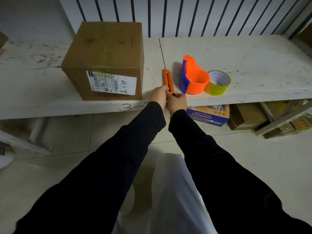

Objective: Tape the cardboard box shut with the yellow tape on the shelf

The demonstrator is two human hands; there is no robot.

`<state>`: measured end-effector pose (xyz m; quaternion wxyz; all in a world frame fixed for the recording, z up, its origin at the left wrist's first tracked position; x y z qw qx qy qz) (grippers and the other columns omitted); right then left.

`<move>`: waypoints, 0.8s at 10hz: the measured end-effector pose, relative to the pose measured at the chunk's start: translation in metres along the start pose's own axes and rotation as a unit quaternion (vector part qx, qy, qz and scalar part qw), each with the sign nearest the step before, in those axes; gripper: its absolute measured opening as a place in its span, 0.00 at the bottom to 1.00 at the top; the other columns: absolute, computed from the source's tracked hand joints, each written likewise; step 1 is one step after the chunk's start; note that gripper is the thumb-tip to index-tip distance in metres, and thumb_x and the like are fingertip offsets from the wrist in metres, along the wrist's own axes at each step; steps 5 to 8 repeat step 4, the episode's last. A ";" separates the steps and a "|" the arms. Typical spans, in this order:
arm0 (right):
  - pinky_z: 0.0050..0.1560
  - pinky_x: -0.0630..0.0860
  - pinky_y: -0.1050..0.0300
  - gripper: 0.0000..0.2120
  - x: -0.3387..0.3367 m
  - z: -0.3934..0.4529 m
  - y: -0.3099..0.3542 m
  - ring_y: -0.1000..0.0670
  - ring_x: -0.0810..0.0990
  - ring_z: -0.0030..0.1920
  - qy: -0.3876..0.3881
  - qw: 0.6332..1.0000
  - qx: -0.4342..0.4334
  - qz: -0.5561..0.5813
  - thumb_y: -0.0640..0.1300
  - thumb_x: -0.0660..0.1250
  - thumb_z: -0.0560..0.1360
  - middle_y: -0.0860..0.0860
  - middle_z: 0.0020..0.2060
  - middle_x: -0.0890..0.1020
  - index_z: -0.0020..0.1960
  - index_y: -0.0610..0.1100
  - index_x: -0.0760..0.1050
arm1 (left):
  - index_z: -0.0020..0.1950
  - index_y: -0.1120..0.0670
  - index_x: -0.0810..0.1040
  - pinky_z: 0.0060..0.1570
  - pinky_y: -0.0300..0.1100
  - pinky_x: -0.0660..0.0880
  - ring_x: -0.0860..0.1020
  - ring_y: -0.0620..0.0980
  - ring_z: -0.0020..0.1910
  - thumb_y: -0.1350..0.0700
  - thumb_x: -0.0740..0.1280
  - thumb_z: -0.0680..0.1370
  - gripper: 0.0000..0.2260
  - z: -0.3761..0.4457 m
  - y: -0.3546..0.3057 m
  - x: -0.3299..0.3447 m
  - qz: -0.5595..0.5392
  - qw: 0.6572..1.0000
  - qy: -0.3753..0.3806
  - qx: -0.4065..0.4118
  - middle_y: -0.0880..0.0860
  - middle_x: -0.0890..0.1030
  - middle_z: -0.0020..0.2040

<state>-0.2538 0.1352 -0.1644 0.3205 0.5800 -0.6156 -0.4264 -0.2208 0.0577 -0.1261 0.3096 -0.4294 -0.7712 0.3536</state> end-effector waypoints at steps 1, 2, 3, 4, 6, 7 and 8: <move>0.63 0.74 0.45 0.21 -0.001 -0.008 0.003 0.41 0.77 0.59 0.009 1.000 0.013 -0.008 0.43 0.64 0.75 0.41 0.61 0.76 0.66 0.41 0.66 | 0.34 0.53 0.69 0.50 0.44 0.68 0.73 0.50 0.43 0.58 0.57 0.79 0.13 -0.002 -0.003 -0.003 0.013 1.000 -0.008 0.011 0.51 0.71 0.36; 0.63 0.73 0.47 0.23 -0.006 -0.021 0.011 0.43 0.76 0.57 0.015 1.000 0.011 -0.009 0.42 0.62 0.76 0.40 0.62 0.75 0.69 0.41 0.63 | 0.32 0.51 0.63 0.40 0.38 0.66 0.65 0.43 0.33 0.60 0.56 0.80 0.16 -0.014 -0.009 -0.008 0.016 0.999 -0.012 0.039 0.49 0.64 0.33; 0.60 0.72 0.49 0.21 -0.009 -0.036 0.023 0.46 0.73 0.51 0.022 1.000 -0.006 -0.003 0.41 0.61 0.76 0.40 0.60 0.76 0.68 0.40 0.63 | 0.31 0.50 0.61 0.34 0.34 0.63 0.63 0.42 0.31 0.61 0.55 0.80 0.17 -0.033 -0.021 -0.010 0.006 0.997 0.005 0.073 0.48 0.63 0.32; 0.48 0.72 0.51 0.15 -0.013 -0.054 0.038 0.46 0.73 0.45 0.029 0.999 -0.043 -0.013 0.41 0.60 0.75 0.43 0.47 0.77 0.61 0.42 0.67 | 0.36 0.52 0.68 0.42 0.40 0.68 0.69 0.45 0.39 0.60 0.55 0.80 0.13 -0.057 -0.033 -0.016 0.002 0.994 0.003 0.109 0.49 0.69 0.37; 0.48 0.72 0.51 0.15 -0.013 -0.054 0.038 0.46 0.73 0.45 0.029 0.999 -0.043 -0.013 0.41 0.60 0.75 0.43 0.47 0.77 0.61 0.42 0.67 | 0.36 0.52 0.68 0.42 0.40 0.68 0.69 0.45 0.39 0.60 0.55 0.80 0.13 -0.057 -0.033 -0.016 0.002 0.994 0.003 0.109 0.49 0.69 0.37; 0.48 0.72 0.51 0.15 -0.013 -0.054 0.038 0.46 0.73 0.45 0.029 0.999 -0.043 -0.013 0.41 0.60 0.75 0.43 0.47 0.77 0.61 0.42 0.67 | 0.36 0.52 0.68 0.42 0.40 0.68 0.69 0.45 0.39 0.60 0.55 0.80 0.13 -0.057 -0.033 -0.016 0.002 0.994 0.003 0.109 0.49 0.69 0.37; 0.48 0.72 0.51 0.15 -0.013 -0.054 0.038 0.46 0.73 0.45 0.029 0.999 -0.043 -0.013 0.41 0.60 0.75 0.43 0.47 0.77 0.61 0.42 0.67 | 0.36 0.52 0.68 0.42 0.40 0.68 0.69 0.45 0.39 0.60 0.55 0.80 0.13 -0.057 -0.033 -0.016 0.002 0.994 0.003 0.109 0.49 0.69 0.37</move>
Point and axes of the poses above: each hand's wrist, its own z-axis towards the middle knuckle, its own x-axis out of the palm, y = z × x, the point moved 7 cm from there along z, towards the middle knuckle
